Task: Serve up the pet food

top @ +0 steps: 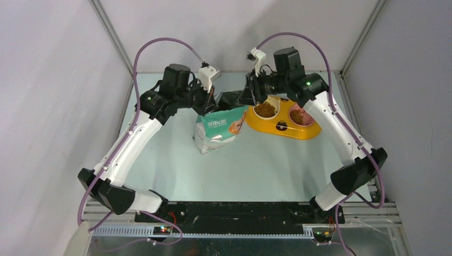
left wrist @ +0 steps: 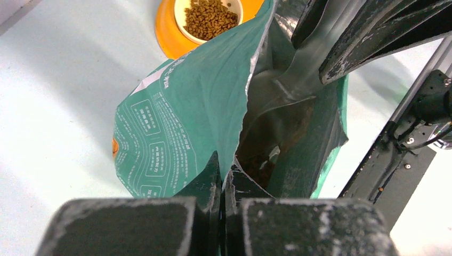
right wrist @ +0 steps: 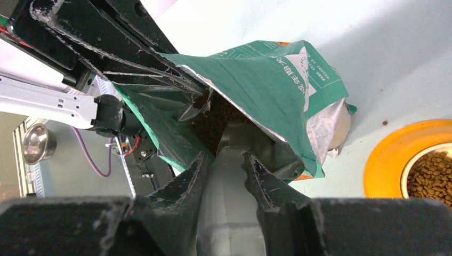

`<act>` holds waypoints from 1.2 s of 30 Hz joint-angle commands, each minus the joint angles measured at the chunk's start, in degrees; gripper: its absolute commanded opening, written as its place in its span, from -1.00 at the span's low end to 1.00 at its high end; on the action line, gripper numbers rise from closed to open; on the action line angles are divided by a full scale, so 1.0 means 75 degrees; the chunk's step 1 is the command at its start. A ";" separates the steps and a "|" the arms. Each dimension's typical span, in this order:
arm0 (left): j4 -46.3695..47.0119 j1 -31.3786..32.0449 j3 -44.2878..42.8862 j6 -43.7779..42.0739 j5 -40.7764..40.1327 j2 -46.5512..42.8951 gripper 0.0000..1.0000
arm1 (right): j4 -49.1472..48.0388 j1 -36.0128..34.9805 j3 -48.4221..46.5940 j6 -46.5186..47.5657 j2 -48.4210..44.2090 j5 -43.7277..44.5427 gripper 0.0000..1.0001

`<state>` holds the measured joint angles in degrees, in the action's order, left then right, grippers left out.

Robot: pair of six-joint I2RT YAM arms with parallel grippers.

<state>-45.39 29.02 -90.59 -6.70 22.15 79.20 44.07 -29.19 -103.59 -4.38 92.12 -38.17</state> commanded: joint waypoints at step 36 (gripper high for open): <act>0.1511 -0.0038 0.0242 0.0846 -0.0178 0.0638 -1.00 | -0.0651 -0.0725 0.0026 0.0386 0.1736 0.2501 -1.00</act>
<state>-36.51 28.80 -88.68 -0.89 21.12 83.48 40.75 -34.76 -108.14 -4.51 103.18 -23.33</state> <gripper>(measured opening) 0.005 0.299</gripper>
